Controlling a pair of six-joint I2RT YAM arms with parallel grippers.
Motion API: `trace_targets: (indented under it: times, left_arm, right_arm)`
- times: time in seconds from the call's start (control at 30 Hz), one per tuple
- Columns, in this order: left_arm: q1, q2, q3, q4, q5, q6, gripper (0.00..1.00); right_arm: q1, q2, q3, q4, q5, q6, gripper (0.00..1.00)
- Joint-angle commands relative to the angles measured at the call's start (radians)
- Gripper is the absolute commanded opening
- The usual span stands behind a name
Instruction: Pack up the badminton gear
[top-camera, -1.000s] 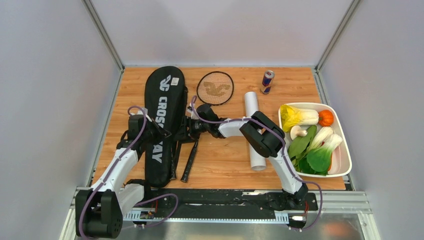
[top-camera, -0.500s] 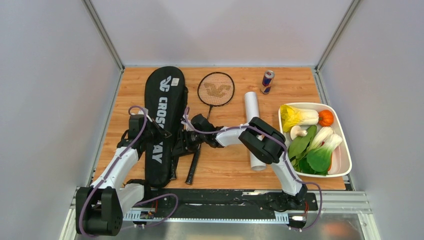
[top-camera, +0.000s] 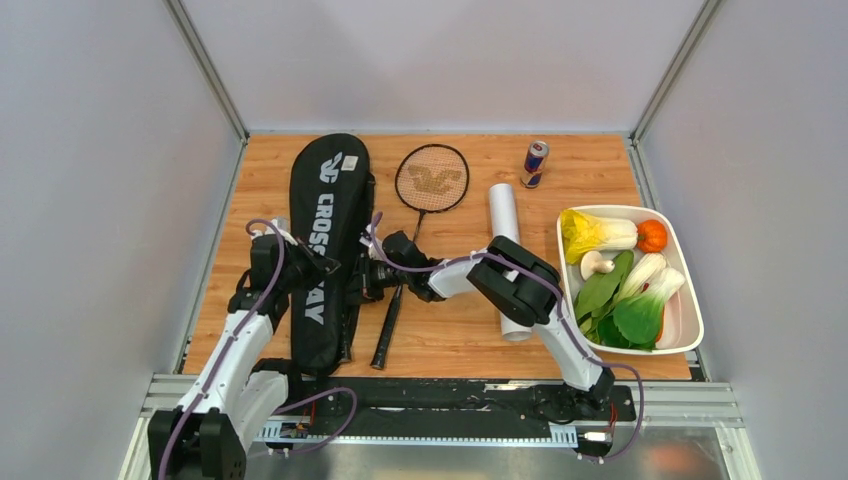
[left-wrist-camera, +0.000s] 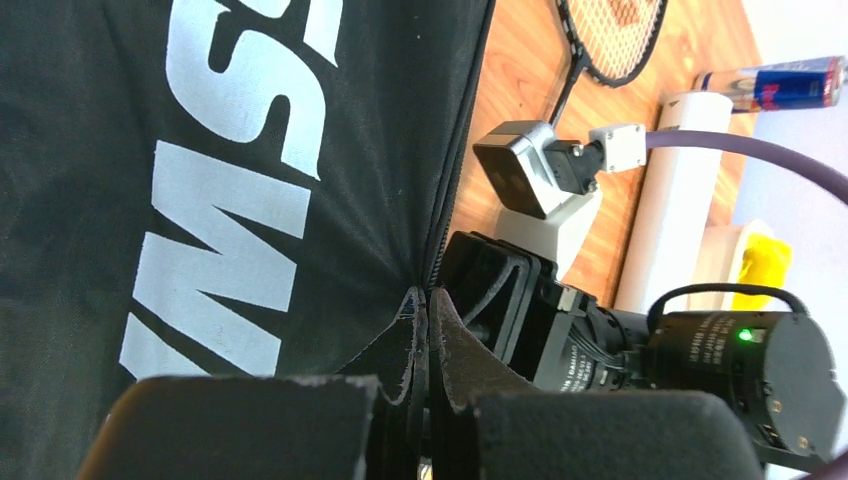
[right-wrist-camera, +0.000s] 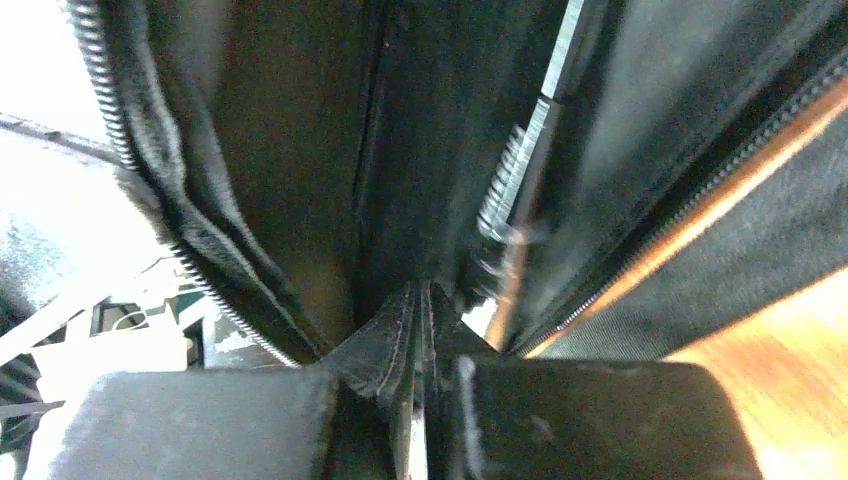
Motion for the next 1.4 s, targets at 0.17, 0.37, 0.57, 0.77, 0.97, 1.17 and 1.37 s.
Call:
trace_targets:
  times: [0.17,0.37,0.57,0.77,0.97,1.17,1.37]
  left_arm:
    - [-0.005,-0.099,-0.020,0.008,-0.053,-0.056,0.00]
    - [-0.005,-0.041,-0.029,0.030,-0.041,-0.040,0.00]
    - [-0.006,-0.007,-0.051,0.068,-0.017,-0.054,0.00]
    - [-0.012,-0.008,-0.092,0.121,0.012,-0.091,0.00]
    - [-0.023,0.004,-0.109,0.136,0.008,-0.101,0.00]
    - [-0.024,0.016,-0.110,0.159,0.005,-0.109,0.00]
    - [-0.024,0.022,-0.118,0.177,0.008,-0.117,0.00]
  right_arm:
    - [-0.009,0.042,0.073,0.084,0.018,0.013,0.10]
    - [-0.023,-0.061,0.127,-0.231,0.075,-0.218,0.20]
    - [-0.067,-0.218,0.011,-0.369,0.178,-0.321,0.27]
    - [-0.102,-0.225,0.014,-0.422,0.244,-0.353,0.43]
    - [-0.107,-0.141,0.099,-0.456,0.300,-0.348,0.45]
    - [-0.109,-0.049,0.205,-0.453,0.327,-0.329,0.46]
    - [-0.107,0.015,0.245,-0.443,0.408,-0.286,0.50]
